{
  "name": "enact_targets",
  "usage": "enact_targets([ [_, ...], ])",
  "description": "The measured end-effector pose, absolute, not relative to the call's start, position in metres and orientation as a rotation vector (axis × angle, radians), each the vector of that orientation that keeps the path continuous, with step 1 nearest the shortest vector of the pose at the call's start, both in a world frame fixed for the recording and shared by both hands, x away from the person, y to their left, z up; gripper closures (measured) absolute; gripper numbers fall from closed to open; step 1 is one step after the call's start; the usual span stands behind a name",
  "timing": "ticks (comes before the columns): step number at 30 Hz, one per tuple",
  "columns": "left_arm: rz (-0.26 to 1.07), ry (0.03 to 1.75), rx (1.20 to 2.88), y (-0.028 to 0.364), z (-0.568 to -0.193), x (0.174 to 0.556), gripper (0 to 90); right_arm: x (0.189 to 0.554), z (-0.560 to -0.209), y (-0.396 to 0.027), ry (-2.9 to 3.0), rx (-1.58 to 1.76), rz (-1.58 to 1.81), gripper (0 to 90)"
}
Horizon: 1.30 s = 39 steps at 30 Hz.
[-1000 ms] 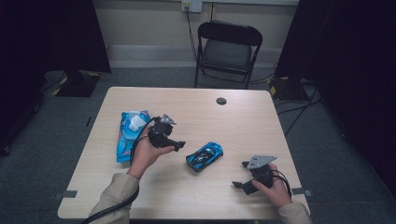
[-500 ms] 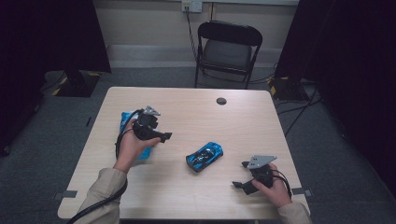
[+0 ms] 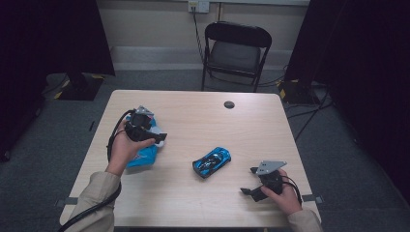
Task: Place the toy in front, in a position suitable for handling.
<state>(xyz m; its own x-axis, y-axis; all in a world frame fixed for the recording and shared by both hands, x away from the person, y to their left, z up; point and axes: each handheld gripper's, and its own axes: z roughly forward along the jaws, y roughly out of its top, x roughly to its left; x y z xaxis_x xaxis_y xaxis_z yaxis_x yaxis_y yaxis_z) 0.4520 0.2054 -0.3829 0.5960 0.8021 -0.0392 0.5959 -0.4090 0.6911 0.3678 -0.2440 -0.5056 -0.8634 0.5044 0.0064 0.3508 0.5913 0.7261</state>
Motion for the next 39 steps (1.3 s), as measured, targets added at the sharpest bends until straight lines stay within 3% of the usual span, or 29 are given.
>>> enact_targets([
  [10, 0.428, 1.127, 2.142, 0.222, -0.378, 0.448, 25.4, 0.368, -0.506, -0.244, 2.62, 0.713, 1.13, 8.9],
  [20, 0.508, 1.16, 2.133, 0.25, -0.38, 0.45, 34.7, 0.368, -0.506, -0.244, 2.619, 0.714, 1.132, 8.9],
  [39, 0.49, 1.213, 2.116, 0.259, -0.399, 0.464, 46.8, 0.368, -0.506, -0.244, 2.625, 0.714, 1.131, 8.5],
])
